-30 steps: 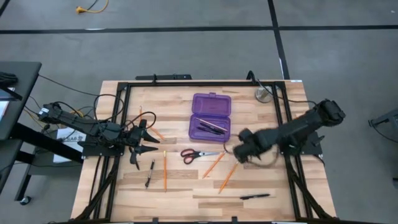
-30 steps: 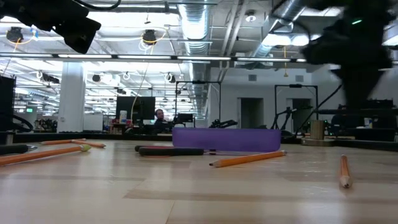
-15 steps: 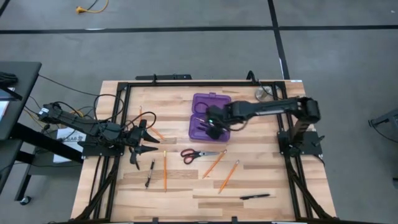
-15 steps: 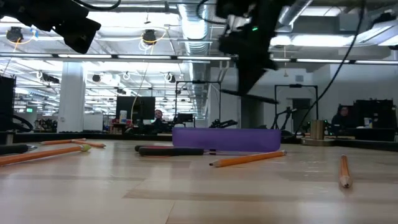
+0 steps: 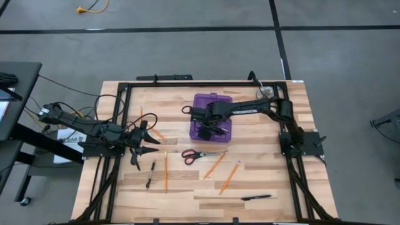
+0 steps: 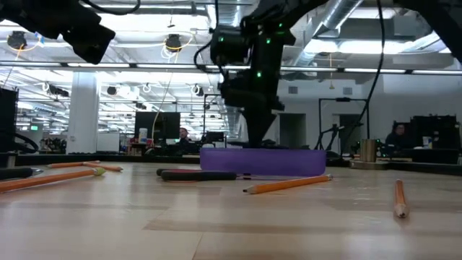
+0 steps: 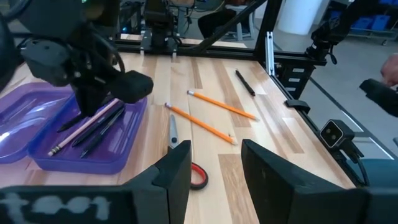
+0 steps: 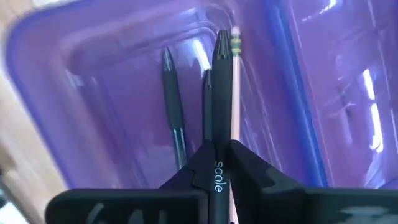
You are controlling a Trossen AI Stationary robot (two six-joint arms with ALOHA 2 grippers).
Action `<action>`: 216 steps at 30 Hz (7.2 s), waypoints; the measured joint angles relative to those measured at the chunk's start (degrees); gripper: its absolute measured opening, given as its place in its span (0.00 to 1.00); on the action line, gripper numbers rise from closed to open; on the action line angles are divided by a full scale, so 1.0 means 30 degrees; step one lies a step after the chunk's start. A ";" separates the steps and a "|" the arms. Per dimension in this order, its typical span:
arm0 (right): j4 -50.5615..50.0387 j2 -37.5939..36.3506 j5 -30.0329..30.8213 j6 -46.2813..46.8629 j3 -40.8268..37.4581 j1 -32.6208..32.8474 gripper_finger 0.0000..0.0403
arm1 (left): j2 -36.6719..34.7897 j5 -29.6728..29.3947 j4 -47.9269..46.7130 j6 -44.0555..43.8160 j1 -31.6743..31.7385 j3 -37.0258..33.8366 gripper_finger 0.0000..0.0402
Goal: Pick & place school supplies into a supply box
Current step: Put the black pen into the pencil box, then put the orange pencil into the pencil box, then put the bottom black pen into the pencil box
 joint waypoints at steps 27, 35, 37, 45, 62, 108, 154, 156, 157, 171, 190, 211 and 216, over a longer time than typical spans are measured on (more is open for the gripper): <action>-0.3013 -0.1278 0.0429 -0.0263 -0.0021 0.1434 0.44 | 0.0044 -0.1463 -0.3238 -0.0969 0.0000 0.0199 0.30; -0.3646 -0.5147 0.2695 0.0169 -0.1165 0.4092 0.46 | 0.2186 -0.4198 -1.0357 -0.2766 0.0921 0.3341 0.22; -0.3490 -0.6234 0.3357 0.0727 -0.1762 0.4830 0.45 | 0.3111 -0.4118 -1.1133 -0.2701 0.1339 0.4100 0.20; -0.3481 -1.0266 0.5417 0.4646 -0.5498 0.7675 0.44 | 0.7543 -0.1915 -1.2834 -0.0342 0.3083 0.6837 0.19; -0.2852 -1.3763 0.6404 1.1080 -1.1501 1.3033 0.44 | 1.6532 0.0080 -1.7759 0.6920 0.8421 1.1737 0.35; -0.1472 -1.3763 0.7524 1.3591 -1.2429 1.6050 0.42 | 2.5507 0.0098 -1.6384 1.1789 0.9799 1.1908 0.31; -0.0838 -1.3763 0.7308 1.3482 -1.2429 1.6035 0.42 | 2.5718 -0.1240 -2.1016 1.2201 0.7240 2.2292 0.02; -0.0842 -1.3763 0.7308 1.3442 -1.2429 1.6035 0.42 | 2.5704 -0.1254 -2.0950 1.2573 0.7128 2.3366 0.02; -0.0838 -1.3763 0.7308 1.3438 -1.2429 1.6035 0.42 | 2.5697 -0.1254 -2.0889 1.2792 0.7075 2.3876 0.02; -0.0934 -1.3756 0.7293 1.3431 -1.2429 1.6035 0.42 | 2.6948 -0.0775 -1.7268 1.5845 0.7117 2.8123 0.02; -0.0977 -1.3756 0.6909 1.3431 -1.2437 1.6043 0.42 | 3.3369 0.2148 -1.8500 1.6350 0.7184 3.3667 0.02; -0.0918 -1.3756 0.6725 1.3584 -1.2437 1.6043 0.42 | 3.3689 0.2156 -1.9380 1.4968 0.7227 3.3514 0.17; -0.0896 -1.3756 0.6725 1.3584 -1.2437 1.6043 0.42 | 3.3689 0.2081 -1.9380 1.4491 0.7227 3.3514 0.26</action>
